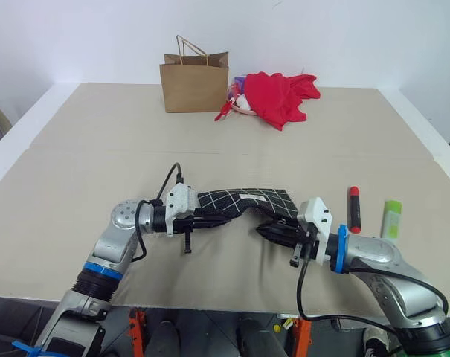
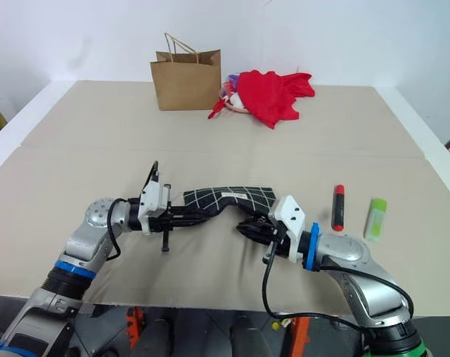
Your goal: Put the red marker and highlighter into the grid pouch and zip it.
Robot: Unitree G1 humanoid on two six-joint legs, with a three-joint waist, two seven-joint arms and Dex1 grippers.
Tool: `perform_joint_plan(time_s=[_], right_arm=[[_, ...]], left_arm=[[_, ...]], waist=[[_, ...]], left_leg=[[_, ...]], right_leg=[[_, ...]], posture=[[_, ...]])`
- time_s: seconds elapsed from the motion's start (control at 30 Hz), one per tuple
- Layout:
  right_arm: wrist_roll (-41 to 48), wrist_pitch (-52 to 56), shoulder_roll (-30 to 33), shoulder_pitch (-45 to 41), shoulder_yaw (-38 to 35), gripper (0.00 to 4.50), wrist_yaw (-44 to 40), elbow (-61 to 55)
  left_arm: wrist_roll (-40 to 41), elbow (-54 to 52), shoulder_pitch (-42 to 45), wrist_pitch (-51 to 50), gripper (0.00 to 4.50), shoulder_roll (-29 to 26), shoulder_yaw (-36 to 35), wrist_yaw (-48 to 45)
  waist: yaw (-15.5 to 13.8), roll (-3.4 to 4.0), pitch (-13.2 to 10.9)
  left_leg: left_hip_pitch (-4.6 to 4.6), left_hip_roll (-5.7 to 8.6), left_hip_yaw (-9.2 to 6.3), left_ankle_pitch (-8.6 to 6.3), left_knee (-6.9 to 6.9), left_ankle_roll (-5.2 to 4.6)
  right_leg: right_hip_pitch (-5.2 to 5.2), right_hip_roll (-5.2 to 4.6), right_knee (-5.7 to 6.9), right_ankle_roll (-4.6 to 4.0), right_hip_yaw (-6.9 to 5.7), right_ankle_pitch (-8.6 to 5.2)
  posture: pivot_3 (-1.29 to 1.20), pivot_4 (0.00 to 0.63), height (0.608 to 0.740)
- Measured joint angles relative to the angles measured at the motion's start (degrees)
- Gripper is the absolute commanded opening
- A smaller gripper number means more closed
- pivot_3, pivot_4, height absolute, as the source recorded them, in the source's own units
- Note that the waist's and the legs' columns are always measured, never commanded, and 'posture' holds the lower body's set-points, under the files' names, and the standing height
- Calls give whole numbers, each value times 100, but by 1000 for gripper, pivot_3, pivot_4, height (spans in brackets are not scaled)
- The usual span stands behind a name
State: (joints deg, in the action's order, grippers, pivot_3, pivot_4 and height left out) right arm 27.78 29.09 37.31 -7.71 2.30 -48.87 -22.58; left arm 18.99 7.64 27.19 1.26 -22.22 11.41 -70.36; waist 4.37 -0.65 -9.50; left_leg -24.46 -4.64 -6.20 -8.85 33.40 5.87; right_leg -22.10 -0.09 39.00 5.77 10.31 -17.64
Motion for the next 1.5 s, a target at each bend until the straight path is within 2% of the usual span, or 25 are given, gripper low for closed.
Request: perform_joint_plan(time_s=[0.23, 0.63, 1.0, 1.5], right_arm=[[2, 47, 184, -16, -22, 22, -109, -67], [10, -73, 1072, 398, -586, 22, -668, -292], [61, -51, 1112, 94, -453, 22, -975, -483], [56, -2, 1046, -368, -205, 22, -980, -486]], left_arm=[[-35, 0, -3, 5, 0, 54, 8, -8], [-33, -66, -69, -19, 0, 34, 26, -61], [-32, -83, -73, 7, 0, -85, 59, -397], [-35, -84, -73, 8, 0, -85, 115, -430]], waist=[[0, 0, 0], [-1, -2, -1], [-1, -3, -2], [0, -4, -3]], left_leg=[[0, 0, 0, 0, 0, 0], [0, 0, 0, 0, 1, 0], [0, 0, 0, 0, 0, 0], [-1, 0, 0, 0, 1, 0]], right_leg=[[-1, 0, 0, 0, 0, 0], [0, 0, 0, 1, 0, 0], [0, -1, -1, 0, 0, -1], [-1, -1, -1, 0, 0, -1]], posture=[[0, 150, 740], [0, 150, 740], [0, 150, 740], [0, 150, 740]])
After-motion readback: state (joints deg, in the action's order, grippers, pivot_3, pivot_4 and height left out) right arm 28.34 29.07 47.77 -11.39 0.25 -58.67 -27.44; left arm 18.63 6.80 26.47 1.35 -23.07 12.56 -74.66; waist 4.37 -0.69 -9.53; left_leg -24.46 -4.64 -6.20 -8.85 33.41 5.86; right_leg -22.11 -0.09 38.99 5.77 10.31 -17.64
